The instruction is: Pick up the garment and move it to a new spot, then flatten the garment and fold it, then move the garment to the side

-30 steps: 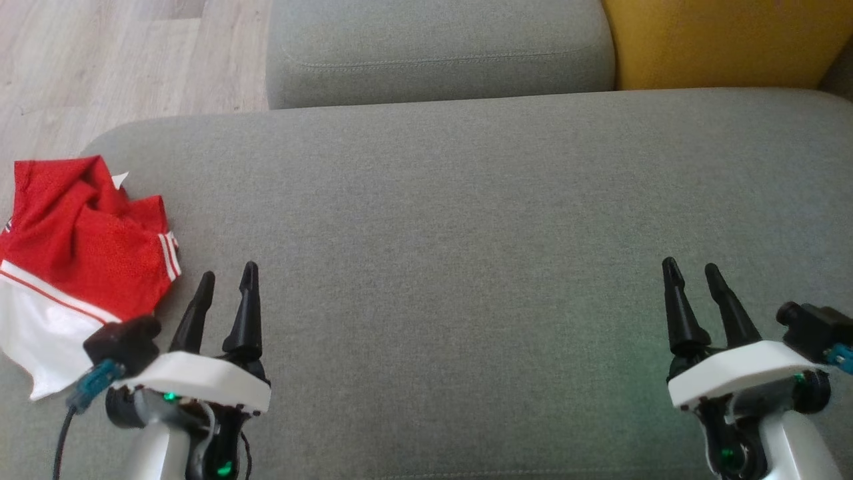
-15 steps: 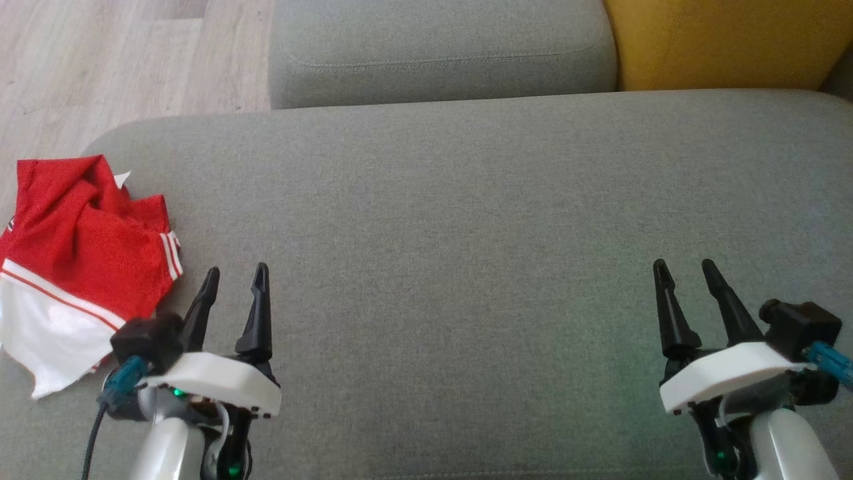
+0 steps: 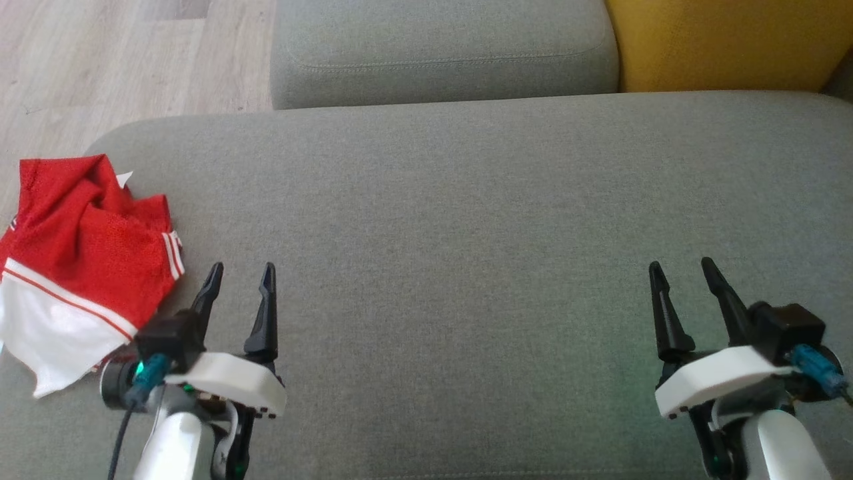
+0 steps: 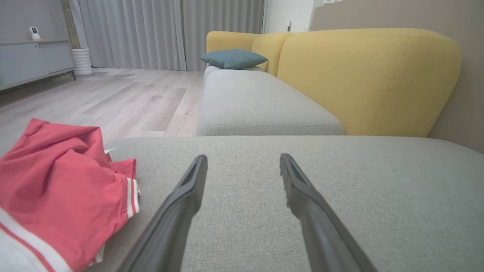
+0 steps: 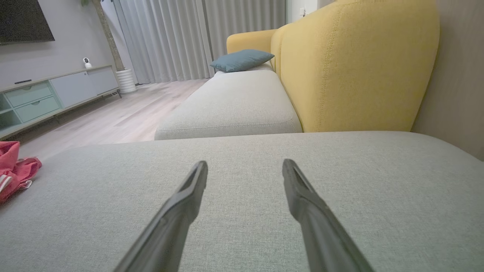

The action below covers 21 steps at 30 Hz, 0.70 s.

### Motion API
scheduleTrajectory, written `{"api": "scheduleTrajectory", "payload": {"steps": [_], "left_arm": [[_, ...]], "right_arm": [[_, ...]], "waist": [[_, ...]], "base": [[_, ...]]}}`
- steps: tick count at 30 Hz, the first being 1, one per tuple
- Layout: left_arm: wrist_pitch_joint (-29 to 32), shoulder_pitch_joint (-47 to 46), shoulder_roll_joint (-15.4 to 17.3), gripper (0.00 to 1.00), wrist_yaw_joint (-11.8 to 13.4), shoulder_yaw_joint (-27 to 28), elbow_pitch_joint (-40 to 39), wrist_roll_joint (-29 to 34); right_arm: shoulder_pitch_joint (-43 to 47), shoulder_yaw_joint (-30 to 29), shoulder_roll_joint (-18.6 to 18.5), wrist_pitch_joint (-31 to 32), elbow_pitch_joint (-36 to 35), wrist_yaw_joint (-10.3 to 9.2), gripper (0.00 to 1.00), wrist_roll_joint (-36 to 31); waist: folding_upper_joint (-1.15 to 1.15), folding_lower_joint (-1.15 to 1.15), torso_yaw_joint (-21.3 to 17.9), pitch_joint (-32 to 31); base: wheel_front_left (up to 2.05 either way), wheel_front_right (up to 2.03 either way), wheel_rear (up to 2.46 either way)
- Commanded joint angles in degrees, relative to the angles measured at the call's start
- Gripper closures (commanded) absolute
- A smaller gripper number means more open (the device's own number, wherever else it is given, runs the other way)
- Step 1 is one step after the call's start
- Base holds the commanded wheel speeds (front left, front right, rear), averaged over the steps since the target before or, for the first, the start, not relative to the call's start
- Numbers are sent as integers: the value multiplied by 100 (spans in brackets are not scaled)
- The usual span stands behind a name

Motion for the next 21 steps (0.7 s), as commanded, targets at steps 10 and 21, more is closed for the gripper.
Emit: {"api": "scheduleTrajectory", "payload": {"steps": [10,21], "left_arm": [[-175,-372,138,0,125,70,-41,481],[-175,-383,143,0,169,50,24,399]], "right_arm": [[-130,-33,58,-155,-183,23,0,-363],[-150,-84,69,-193,-120,23,0,-217]], "waist": [[0,0,20,5],[0,0,47,14]], "base": [[0,0,0],[0,0,0]]}}
